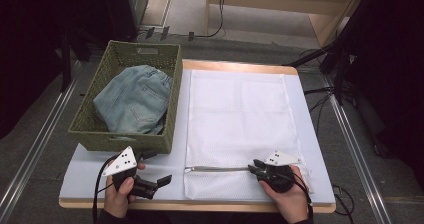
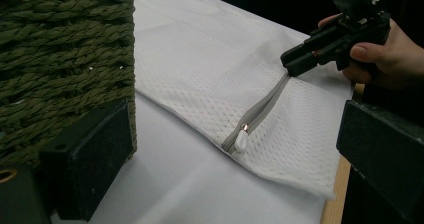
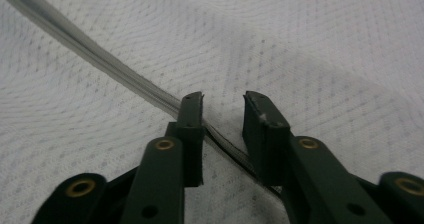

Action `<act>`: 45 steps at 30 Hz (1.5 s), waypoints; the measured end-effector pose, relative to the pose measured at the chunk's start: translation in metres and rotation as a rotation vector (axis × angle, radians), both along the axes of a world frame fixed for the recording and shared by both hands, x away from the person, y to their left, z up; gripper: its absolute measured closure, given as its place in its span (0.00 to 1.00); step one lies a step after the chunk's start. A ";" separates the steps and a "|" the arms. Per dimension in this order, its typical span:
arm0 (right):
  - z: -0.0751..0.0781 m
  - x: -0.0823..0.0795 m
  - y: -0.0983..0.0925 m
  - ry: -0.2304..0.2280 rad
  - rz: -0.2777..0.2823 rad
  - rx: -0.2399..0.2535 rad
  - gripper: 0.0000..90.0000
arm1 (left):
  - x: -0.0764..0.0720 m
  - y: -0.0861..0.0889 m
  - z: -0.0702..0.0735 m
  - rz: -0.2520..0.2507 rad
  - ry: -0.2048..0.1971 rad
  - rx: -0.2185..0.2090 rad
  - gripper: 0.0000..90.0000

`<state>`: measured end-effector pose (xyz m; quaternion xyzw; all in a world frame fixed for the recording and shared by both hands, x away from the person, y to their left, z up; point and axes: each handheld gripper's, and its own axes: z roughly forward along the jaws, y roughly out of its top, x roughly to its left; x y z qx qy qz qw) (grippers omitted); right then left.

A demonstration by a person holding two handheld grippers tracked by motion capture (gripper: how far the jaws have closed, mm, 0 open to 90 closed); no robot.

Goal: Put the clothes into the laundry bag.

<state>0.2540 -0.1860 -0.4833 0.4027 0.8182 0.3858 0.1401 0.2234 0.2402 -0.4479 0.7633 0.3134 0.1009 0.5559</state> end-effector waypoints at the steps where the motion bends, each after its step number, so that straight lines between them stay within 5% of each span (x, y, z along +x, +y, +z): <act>1: 0.000 0.000 0.000 0.000 0.000 0.000 0.83 | 0.000 0.000 0.000 0.001 0.000 0.001 0.02; 4: 0.003 0.004 0.001 0.024 -0.003 -0.024 0.93 | 0.000 0.000 0.000 0.002 -0.001 0.006 0.02; 5: 0.008 0.006 0.004 0.039 0.024 -0.080 0.96 | 0.000 -0.001 0.000 0.004 -0.002 0.006 0.02; 8: 0.011 0.009 0.007 0.051 0.047 -0.119 0.98 | -0.002 -0.004 0.000 -0.003 -0.005 0.013 0.02; 13: 0.020 0.025 0.009 0.164 0.090 -0.161 0.98 | -0.004 -0.003 0.000 -0.002 -0.007 0.008 0.02; 15: 0.024 0.033 0.007 0.269 0.117 -0.147 0.98 | -0.005 -0.002 -0.001 0.008 -0.005 0.003 0.02; 18: 0.025 0.037 0.010 0.277 0.130 -0.163 1.00 | -0.004 -0.001 -0.002 0.024 -0.009 -0.008 0.02; 25: 0.016 0.029 0.000 0.212 0.089 -0.056 1.00 | -0.007 0.001 -0.003 0.041 -0.014 -0.028 0.02; 29: 0.016 0.025 -0.003 0.175 0.073 -0.037 1.00 | -0.007 0.002 -0.002 0.044 -0.019 -0.035 0.02; 38: 0.034 0.019 -0.005 0.005 0.021 0.057 1.00 | -0.006 0.001 -0.005 0.031 -0.011 -0.027 0.02; 43: 0.040 0.015 -0.006 -0.140 -0.023 0.120 1.00 | -0.002 0.000 -0.005 0.021 -0.009 -0.038 0.02; 44: 0.042 0.015 -0.010 -0.209 -0.045 0.178 1.00 | -0.002 0.000 -0.005 0.022 -0.008 -0.040 0.02; 45: 0.042 0.015 -0.010 -0.209 -0.045 0.178 1.00 | -0.002 0.001 -0.005 0.023 -0.006 -0.039 0.02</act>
